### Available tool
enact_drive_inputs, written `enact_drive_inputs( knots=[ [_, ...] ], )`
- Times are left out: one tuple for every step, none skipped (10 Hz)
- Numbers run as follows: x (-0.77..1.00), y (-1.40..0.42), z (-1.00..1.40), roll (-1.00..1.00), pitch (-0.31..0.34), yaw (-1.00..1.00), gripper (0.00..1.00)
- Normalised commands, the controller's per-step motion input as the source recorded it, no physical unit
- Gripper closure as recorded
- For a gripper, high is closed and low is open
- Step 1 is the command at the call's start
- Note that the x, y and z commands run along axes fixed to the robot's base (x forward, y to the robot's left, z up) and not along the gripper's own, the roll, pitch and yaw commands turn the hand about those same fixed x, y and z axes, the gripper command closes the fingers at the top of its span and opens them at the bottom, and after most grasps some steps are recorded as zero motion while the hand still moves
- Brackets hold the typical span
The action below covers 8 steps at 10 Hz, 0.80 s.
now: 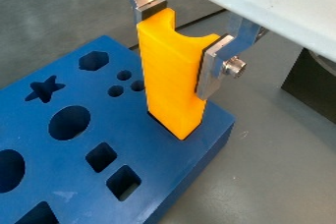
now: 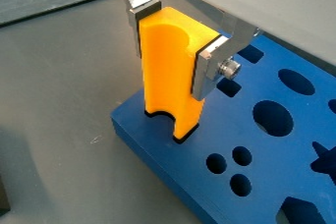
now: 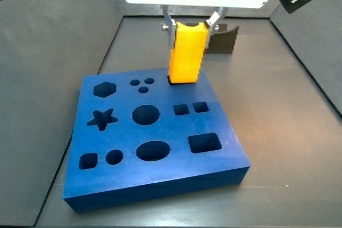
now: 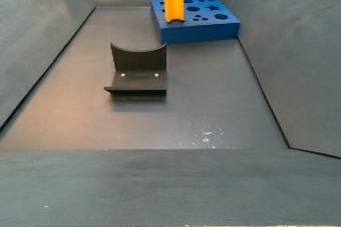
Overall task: Pick up the arch object. Move up. Place the arch object on the fixture. Regrasp the arch object. Move to above the board. Insert the arch object.
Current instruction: Insert the arch object.
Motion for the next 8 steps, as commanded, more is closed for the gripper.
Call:
enact_drive_inputs(
  knots=[
    [0.00, 0.00, -0.21, 0.00, -0.014, 0.00, 1.00],
    [-0.03, 0.00, -0.27, 0.00, -0.026, 0.14, 1.00],
    [-0.03, 0.00, -0.29, -0.01, -0.039, 0.19, 1.00],
    [-0.02, 0.00, -0.31, -0.01, -0.049, 0.19, 1.00],
    [-0.02, 0.00, -0.42, -0.01, -0.063, 0.17, 1.00],
    [0.00, 0.00, -0.59, 0.00, -0.091, 0.14, 1.00],
    [0.00, 0.00, -0.72, 0.00, -0.124, 0.13, 1.00],
    [0.00, 0.00, -0.77, 0.00, -0.129, 0.11, 1.00]
  ],
)
